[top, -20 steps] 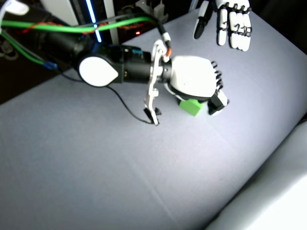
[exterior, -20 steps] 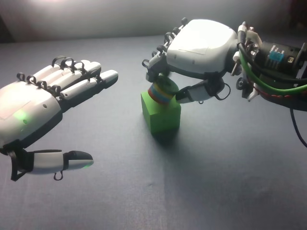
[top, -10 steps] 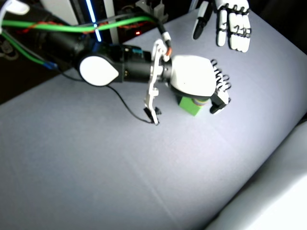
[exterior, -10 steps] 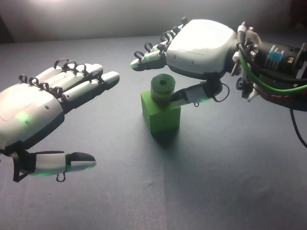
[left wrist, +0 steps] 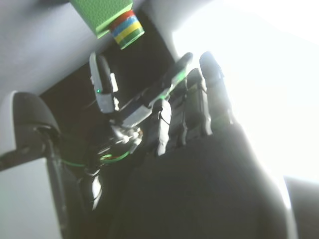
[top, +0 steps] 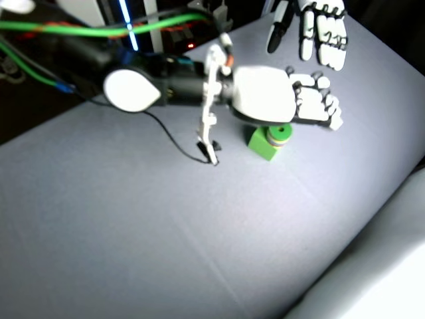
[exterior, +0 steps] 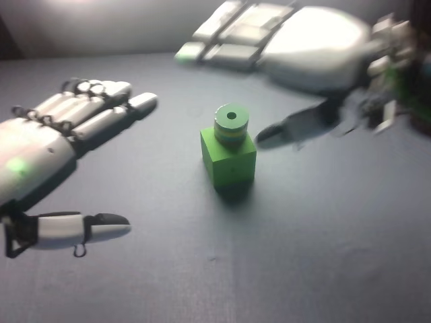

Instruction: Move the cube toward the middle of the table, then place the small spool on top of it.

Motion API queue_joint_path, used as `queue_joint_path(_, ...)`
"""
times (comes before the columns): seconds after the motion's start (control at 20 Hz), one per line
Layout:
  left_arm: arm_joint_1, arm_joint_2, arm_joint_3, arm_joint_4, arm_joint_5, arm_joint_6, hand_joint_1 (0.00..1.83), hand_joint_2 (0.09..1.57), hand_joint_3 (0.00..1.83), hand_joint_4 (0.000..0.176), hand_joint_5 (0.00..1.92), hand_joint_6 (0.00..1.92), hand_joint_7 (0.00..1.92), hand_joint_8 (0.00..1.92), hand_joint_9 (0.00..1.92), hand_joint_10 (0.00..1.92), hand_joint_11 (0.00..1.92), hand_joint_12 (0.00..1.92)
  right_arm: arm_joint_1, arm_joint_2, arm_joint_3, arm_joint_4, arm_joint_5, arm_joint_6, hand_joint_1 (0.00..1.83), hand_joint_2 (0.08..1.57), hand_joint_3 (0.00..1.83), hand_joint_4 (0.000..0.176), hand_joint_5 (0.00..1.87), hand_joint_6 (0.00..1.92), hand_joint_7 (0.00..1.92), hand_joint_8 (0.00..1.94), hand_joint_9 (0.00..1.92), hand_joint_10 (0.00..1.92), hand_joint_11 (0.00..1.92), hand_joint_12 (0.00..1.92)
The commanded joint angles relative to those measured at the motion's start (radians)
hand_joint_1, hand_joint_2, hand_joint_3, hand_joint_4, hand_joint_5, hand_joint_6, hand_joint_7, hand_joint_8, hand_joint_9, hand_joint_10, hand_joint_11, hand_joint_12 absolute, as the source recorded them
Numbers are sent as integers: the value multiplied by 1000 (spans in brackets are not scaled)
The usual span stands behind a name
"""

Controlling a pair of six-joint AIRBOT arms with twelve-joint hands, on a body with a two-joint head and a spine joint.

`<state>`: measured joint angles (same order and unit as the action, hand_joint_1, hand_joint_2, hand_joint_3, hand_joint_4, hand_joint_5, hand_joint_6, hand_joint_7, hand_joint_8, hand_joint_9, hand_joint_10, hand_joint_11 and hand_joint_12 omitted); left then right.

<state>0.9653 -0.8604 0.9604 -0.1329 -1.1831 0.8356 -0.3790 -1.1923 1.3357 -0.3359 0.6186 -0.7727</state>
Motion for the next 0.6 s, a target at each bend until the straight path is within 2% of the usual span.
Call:
queue_joint_path(0.0,3,12,-7,-18,-175,-3,724,967,0,176,0,0,0,0,0,0,2,47,-20,25,-18,45,170,-1,753,893,0,176,0,0,0,0,0,0,0,0)
queue_joint_path(0.05,16,14,-13,-27,-197,-3,702,967,0,176,0,0,0,0,0,0,0,41,-51,52,-42,74,229,-1,614,884,0,176,0,0,0,0,0,0,0,0)
queue_joint_path(0.1,29,17,-20,-34,-220,-5,683,962,0,176,0,0,0,0,0,0,0,7,-88,81,-69,108,304,-1,551,883,0,176,0,0,0,0,0,0,15,6)
queue_joint_path(0.15,43,17,-26,-39,-250,-16,678,960,0,176,0,0,0,0,0,0,0,1,-145,117,-104,155,401,-1,595,927,13,176,0,0,0,0,0,0,85,38)
queue_joint_path(0.2,51,16,-27,-43,-269,-26,673,967,2,176,0,0,0,0,0,0,0,0,-180,138,-124,181,456,-1,495,936,15,176,0,0,0,0,0,0,64,31)
queue_joint_path(0.3,80,13,-28,-70,-331,-58,557,942,0,176,0,0,0,0,0,0,85,38,-272,184,-174,245,598,13,432,1064,22,176,0,0,0,0,0,0,2,0)
queue_joint_path(0.4,106,13,-28,-94,-380,-87,543,915,0,176,0,0,0,0,0,0,90,43,-352,206,-191,288,725,66,552,1260,16,114,0,0,0,0,0,0,33,20)
queue_joint_path(0.45,118,13,-27,-105,-404,-100,527,929,0,176,0,0,0,0,0,0,83,42,-389,218,-203,312,789,82,615,1321,24,122,0,0,0,0,0,0,6,3)
queue_joint_path(0.5,128,13,-27,-115,-431,-112,481,942,0,176,0,0,0,0,34,12,155,76,-432,236,-224,339,857,79,441,1368,32,144,0,0,0,0,0,0,0,0)
queue_joint_path(0.55,134,12,-27,-120,-446,-118,526,942,0,176,0,0,8,3,51,17,170,86,-463,248,-238,358,902,73,351,1347,16,170,0,0,0,0,0,0,0,0)
